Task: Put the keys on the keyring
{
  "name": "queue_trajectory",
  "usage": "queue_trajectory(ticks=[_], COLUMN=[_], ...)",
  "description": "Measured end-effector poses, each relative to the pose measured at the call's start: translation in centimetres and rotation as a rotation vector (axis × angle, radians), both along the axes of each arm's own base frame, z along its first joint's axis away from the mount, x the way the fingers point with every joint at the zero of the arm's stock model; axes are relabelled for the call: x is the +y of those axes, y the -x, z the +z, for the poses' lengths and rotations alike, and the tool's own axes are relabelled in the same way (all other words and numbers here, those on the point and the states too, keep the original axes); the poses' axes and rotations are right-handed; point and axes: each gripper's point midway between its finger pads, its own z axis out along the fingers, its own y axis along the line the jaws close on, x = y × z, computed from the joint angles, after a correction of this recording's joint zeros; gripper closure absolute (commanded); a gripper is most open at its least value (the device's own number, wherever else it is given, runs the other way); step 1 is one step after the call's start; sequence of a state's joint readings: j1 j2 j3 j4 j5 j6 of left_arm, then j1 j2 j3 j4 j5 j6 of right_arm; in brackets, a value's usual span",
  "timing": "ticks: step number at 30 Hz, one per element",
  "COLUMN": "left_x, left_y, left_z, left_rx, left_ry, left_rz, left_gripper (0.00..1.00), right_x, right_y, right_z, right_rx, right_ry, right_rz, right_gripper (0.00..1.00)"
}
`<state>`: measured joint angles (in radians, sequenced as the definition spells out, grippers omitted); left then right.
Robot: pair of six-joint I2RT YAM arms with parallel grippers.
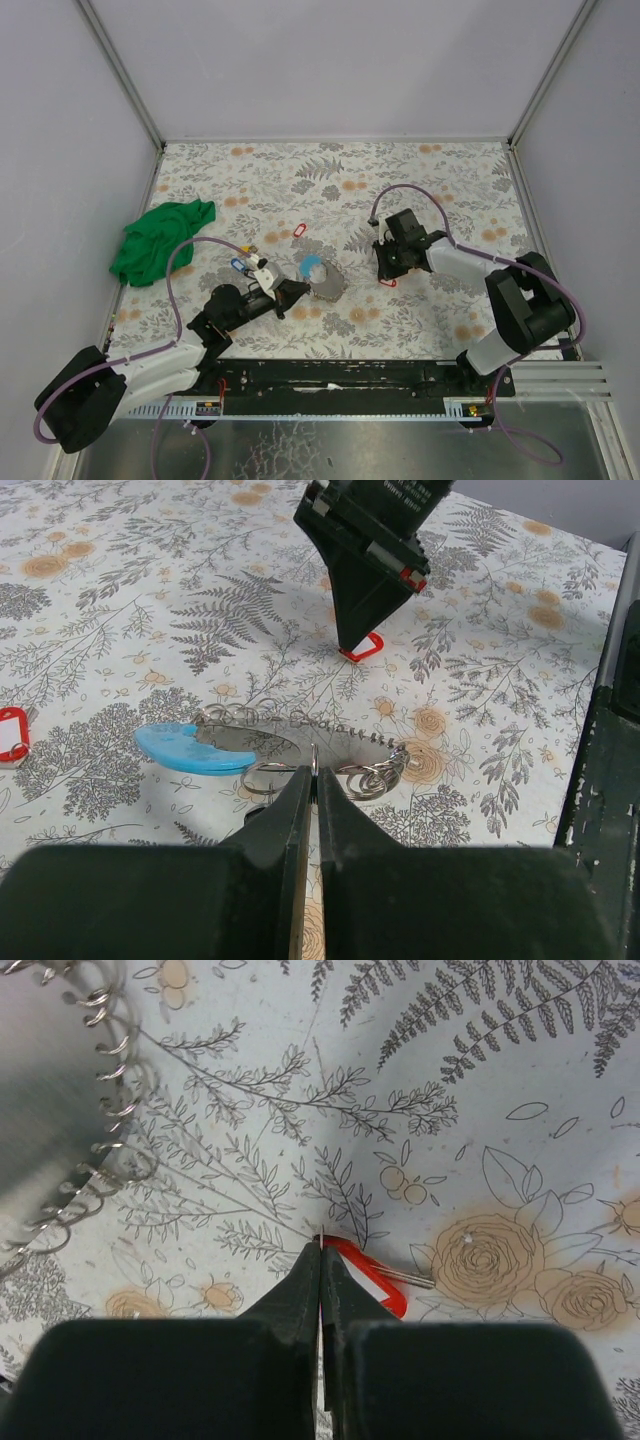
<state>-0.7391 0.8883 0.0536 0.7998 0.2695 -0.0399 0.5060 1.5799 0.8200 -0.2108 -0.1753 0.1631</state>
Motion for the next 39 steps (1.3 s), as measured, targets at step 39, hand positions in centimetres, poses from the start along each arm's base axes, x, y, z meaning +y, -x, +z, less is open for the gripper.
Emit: queue_trajectory(ticks=[39], left_x=[-5.5], left_y=[2.8], left_z=[2.1], left_rx=[-0.396], left_ry=[-0.144], left_rz=[-0.431], left_gripper=[1.0], right_x=[8.1], right_y=[10.8], right_z=[11.0], right_rx=[-0.565], right_ry=[-0.144], right_rz=[1.152], right_gripper=[1.0])
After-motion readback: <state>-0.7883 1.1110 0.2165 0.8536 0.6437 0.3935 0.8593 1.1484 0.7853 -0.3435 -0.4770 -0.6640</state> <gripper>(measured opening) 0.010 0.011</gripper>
